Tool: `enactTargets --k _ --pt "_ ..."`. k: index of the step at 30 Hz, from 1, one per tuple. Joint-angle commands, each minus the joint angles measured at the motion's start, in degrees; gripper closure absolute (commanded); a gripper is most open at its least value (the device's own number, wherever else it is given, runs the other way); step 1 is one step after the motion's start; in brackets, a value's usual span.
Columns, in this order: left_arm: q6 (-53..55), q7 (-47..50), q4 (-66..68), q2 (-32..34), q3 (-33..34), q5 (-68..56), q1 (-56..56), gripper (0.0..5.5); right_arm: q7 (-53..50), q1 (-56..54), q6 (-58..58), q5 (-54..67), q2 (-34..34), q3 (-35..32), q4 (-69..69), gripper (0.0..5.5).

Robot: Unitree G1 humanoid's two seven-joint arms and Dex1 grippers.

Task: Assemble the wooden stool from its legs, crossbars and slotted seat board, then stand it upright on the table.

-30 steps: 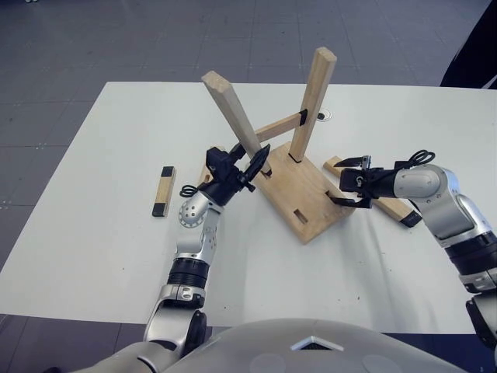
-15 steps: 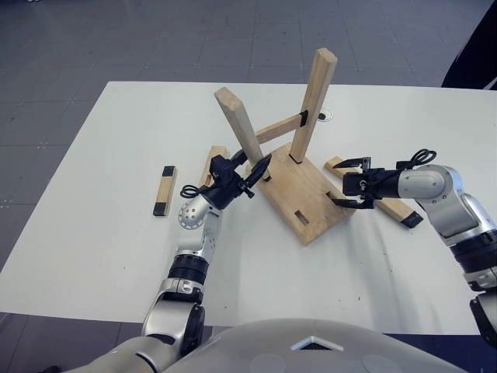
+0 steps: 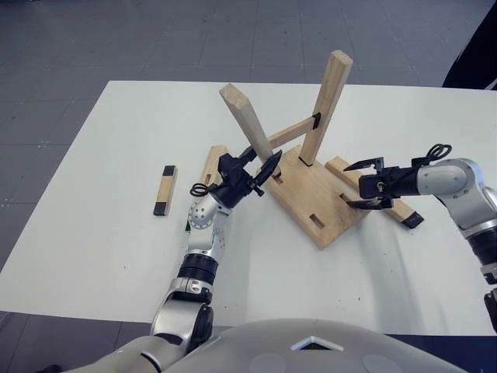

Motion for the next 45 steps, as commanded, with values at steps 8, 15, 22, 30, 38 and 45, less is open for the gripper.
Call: enactTargets --k 8,15,22,30,38,45 --pt "0.8 -0.6 0.2 1.5 0.2 0.5 -0.4 3.44 -5.8 -7.1 2.7 -5.2 4.9 -1.3 7.1 1.33" --pt "1.1 -1.5 1.5 1.4 -0.4 0.5 -1.3 3.44 -16.8 -14.4 -3.0 -12.7 15.9 2.9 27.1 1.33" --pt "1.7 -3.0 1.2 2.5 -0.5 0.2 -0.9 3.44 -23.3 -21.5 -8.6 -16.7 22.0 4.8 42.5 1.33" --pt "2.5 -6.6 2.0 6.3 0.9 -0.6 -0.9 3.44 -25.5 -24.1 -12.4 -17.5 24.9 4.7 48.3 1.33" --pt "3.6 -8.8 2.2 6.6 0.2 -0.9 -0.1 3.44 -24.1 -24.3 -15.5 -15.7 27.2 3.4 47.0 1.33" --pt "-0.1 -13.6 8.1 10.3 -0.7 2.2 -1.8 3.44 -25.6 -24.9 -15.0 -15.7 28.0 2.5 46.5 1.33"
